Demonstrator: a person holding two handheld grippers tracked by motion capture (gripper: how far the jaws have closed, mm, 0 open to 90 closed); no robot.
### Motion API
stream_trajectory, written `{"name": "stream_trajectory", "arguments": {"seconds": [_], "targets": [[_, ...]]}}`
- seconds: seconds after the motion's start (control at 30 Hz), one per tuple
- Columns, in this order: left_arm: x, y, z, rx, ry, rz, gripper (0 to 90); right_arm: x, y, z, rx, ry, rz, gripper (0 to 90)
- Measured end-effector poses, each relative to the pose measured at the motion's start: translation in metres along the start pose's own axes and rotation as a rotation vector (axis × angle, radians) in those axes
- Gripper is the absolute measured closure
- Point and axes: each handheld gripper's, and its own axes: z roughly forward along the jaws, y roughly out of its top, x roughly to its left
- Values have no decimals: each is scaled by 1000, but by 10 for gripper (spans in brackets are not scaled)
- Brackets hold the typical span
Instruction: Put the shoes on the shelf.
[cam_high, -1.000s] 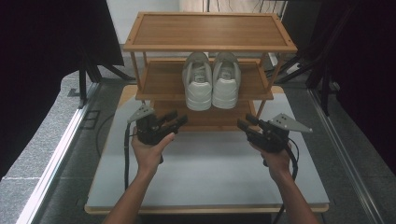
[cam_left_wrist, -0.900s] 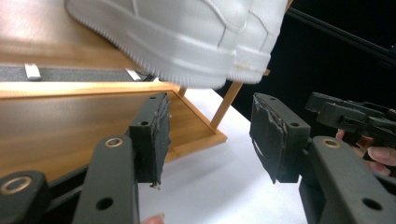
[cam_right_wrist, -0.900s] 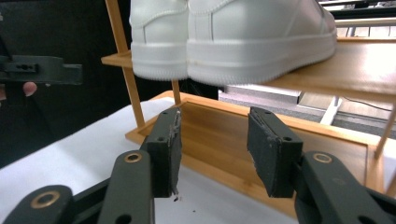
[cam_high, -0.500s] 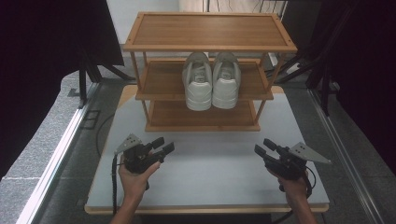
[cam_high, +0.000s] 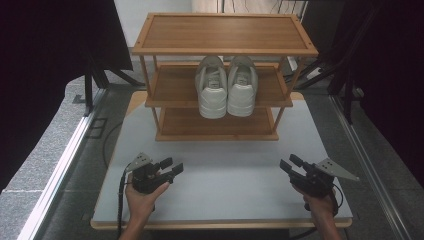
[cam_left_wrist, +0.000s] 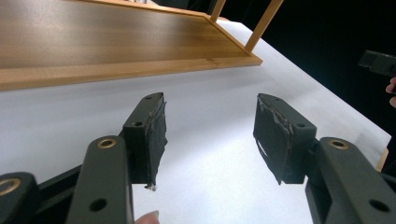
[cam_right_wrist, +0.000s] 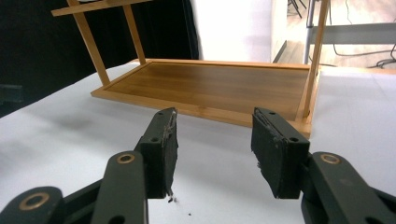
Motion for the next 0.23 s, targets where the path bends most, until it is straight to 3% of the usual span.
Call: {"name": "stream_trajectory", "arguments": {"seconds": [0.13, 0.23], "targets": [[1, -4, 5, 29, 9, 13, 424, 2, -3, 3, 8, -20, -20, 470], [4, -8, 15, 91, 18, 22, 396, 0, -11, 11, 45, -52, -20, 407]]}}
